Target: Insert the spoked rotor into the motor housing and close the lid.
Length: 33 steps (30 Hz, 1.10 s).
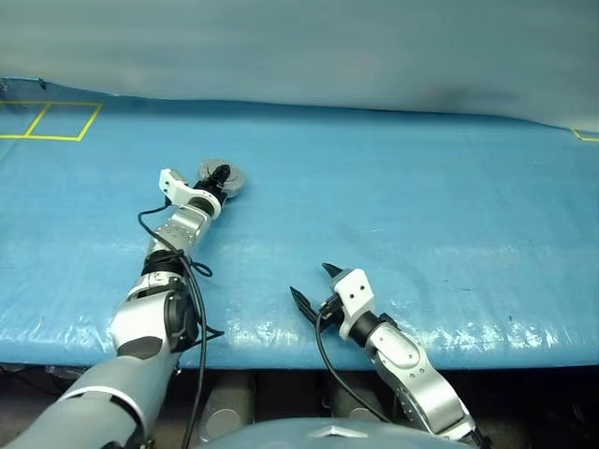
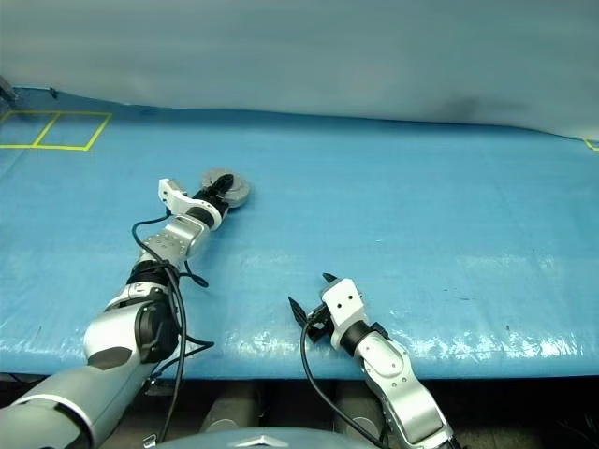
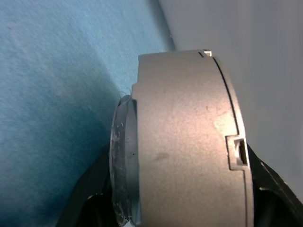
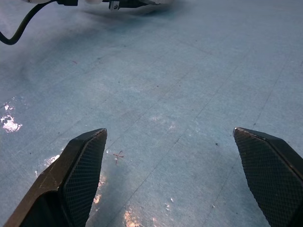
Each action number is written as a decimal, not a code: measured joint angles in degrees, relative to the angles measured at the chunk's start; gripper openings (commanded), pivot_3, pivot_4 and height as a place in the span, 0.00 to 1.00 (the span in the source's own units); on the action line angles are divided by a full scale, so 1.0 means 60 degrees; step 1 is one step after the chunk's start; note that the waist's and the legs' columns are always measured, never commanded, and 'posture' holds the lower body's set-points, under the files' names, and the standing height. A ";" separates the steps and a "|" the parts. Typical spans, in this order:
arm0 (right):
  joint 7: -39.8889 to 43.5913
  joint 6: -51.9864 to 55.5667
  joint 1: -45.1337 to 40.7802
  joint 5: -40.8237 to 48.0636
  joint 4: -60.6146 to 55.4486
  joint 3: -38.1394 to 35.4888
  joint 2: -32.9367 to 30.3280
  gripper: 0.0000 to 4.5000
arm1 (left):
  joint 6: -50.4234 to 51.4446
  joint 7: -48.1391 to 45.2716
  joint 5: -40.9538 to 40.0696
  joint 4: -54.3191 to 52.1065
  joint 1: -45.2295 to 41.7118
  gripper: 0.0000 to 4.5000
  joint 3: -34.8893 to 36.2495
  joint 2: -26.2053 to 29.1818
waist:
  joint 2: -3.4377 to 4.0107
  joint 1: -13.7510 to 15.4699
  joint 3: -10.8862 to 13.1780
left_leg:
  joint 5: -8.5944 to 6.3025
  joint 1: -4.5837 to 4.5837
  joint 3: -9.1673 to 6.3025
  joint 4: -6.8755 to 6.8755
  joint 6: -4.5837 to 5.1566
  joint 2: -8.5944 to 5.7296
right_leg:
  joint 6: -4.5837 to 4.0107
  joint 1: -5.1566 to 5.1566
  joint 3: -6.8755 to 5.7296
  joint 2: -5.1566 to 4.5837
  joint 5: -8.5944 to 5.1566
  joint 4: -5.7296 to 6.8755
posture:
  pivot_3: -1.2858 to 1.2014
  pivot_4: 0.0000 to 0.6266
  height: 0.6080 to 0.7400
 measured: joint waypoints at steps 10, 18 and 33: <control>0.0078 0.0243 0.0030 -0.0177 0.0019 -0.0006 0.0237 1.00 | 0.0339 -0.0175 0.1262 0.0453 -0.0431 0.99 0.0213 0.0406 | 0.0006 -0.0204 -0.0004 | 0.0005 0.0070 0.0009 0.0000 -0.0009 0.0010 | -0.0001 0.0043 0.0007 0.0000 0.0000 0.0037 | 0.52 0.24 1.00; 0.0201 0.0510 0.0106 -0.0143 0.0029 -0.0068 0.0373 1.00 | 0.4430 0.0076 0.0353 -0.4629 0.2918 0.99 0.0500 0.1008 | 0.0062 -0.0489 -0.0089 | 0.0002 0.0157 0.0055 -0.0069 -0.0011 0.0021 | -0.0016 0.0074 0.0054 -0.0008 -0.0009 0.0040 | 0.52 0.24 1.00; 0.0786 0.1132 -0.0042 0.0705 0.0012 -0.0859 0.0857 1.00 | 0.1882 -0.1077 0.3483 -1.3090 1.0048 0.99 -0.3343 0.1397 | 0.0108 -0.0023 -0.0201 | -0.0048 0.0188 0.0074 -0.0092 -0.0083 0.0025 | -0.0112 0.0043 0.0066 -0.0034 -0.0079 0.0019 | 0.52 0.24 1.00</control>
